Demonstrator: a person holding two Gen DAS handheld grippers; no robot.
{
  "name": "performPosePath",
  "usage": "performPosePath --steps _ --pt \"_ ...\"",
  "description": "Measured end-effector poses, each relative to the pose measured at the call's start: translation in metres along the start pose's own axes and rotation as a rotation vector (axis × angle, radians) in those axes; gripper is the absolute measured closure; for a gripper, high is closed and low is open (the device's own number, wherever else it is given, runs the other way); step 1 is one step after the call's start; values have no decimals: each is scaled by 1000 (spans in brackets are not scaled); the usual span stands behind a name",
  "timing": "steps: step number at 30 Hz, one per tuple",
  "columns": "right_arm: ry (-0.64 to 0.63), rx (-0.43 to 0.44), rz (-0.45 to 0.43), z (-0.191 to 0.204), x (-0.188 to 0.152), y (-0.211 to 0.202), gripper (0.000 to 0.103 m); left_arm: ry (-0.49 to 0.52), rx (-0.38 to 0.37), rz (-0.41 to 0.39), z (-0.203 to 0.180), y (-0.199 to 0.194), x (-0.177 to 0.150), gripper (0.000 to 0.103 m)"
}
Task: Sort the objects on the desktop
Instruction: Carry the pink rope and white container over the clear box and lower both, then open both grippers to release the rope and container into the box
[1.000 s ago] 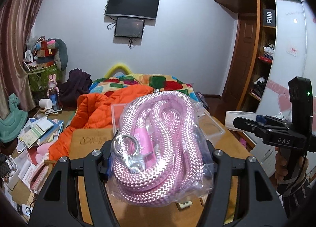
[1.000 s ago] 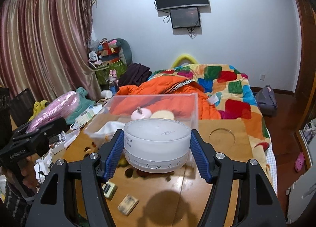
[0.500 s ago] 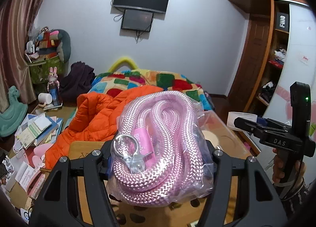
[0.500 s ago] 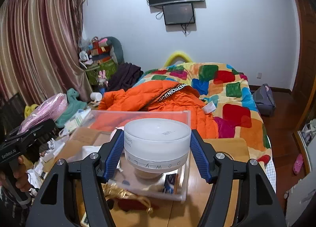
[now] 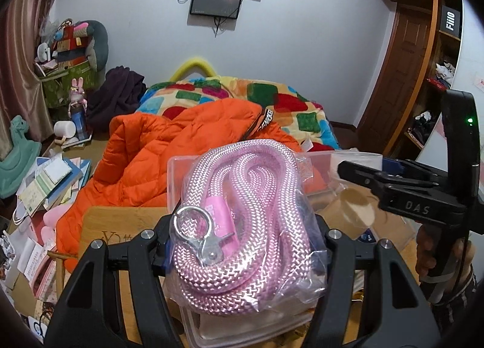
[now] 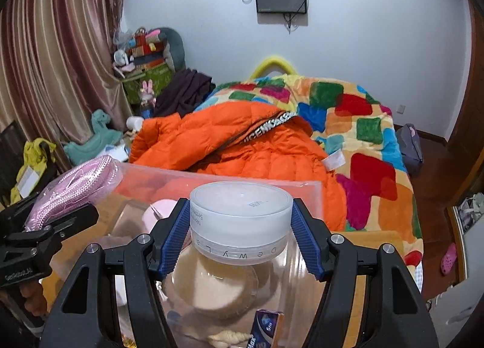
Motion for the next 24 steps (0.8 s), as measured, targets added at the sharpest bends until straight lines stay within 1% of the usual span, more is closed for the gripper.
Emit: performPosePath --steps 3,6,10,16,17,18,21,24 --pt "-3 0 29 1 -4 10 41 3 1 15 -1 6 -1 40" --pt "-12 -9 43 3 -7 14 41 -10 -37 41 -2 13 -3 40" --pt "-46 -17 51 8 -8 14 41 27 -4 40 -11 15 -5 39" --pt "-122 -54 52 23 -18 12 40 47 -10 60 -18 16 -9 39" --pt "-131 -62 47 24 -20 10 40 42 -16 65 -18 15 -10 38" --pt "-141 -69 41 26 -21 8 39 33 -32 70 -17 14 -10 37" --pt "-177 -91 16 31 -24 -2 33 6 -74 87 -15 11 -9 32" --pt "-203 -117 -12 32 -25 -16 30 3 -66 52 -15 -3 -5 28"
Point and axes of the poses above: each gripper's, at about its wrist camera, not at the fingertips, and y roughly the way its jaws point, z to its left, x to its top, the point moved 1 cm from there along y, roughly the way its jaws point, and after that the axes turned 2 degrees about x, right-handed, at the moved point
